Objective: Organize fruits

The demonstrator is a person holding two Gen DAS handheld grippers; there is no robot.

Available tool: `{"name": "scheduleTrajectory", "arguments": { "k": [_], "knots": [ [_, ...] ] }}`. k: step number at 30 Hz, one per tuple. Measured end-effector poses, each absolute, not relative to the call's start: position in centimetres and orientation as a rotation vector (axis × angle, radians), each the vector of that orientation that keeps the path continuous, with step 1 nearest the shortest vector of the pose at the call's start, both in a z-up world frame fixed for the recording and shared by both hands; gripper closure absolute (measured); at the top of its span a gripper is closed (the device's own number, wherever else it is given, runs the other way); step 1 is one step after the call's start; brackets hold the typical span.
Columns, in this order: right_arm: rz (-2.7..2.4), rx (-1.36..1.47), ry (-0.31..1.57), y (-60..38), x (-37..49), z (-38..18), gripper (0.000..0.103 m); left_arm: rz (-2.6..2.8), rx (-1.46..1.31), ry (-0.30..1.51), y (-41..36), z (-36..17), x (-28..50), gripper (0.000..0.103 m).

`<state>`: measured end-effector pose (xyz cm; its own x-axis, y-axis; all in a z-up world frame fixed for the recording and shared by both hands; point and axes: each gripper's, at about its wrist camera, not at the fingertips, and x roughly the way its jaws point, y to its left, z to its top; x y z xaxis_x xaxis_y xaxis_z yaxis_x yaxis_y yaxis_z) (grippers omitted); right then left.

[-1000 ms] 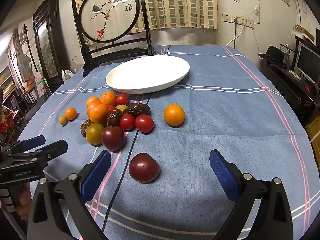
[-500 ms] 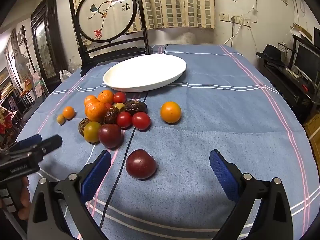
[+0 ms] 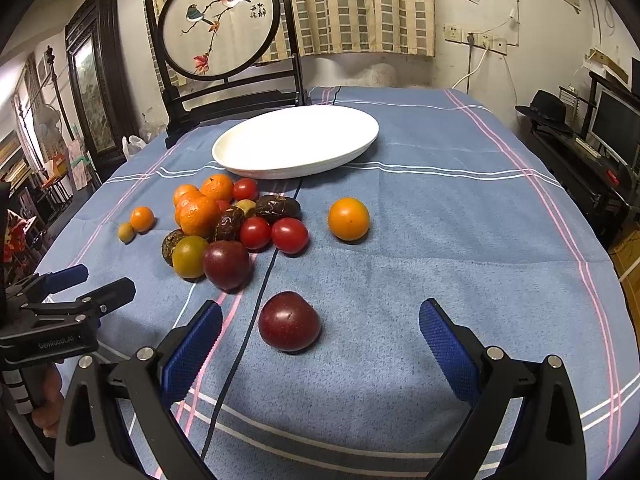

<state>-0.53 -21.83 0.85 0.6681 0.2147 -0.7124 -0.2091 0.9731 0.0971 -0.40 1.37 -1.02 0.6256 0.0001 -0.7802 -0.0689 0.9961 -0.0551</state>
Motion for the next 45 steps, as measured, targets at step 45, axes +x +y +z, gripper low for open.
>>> {"name": "scheduleTrajectory", "arguments": {
  "k": [45],
  "knots": [
    [0.249,-0.012,0.833,-21.34,-0.45,0.09,0.004,0.028,-0.093,0.912,1.32,-1.23,-0.4,0.004]
  ]
}}
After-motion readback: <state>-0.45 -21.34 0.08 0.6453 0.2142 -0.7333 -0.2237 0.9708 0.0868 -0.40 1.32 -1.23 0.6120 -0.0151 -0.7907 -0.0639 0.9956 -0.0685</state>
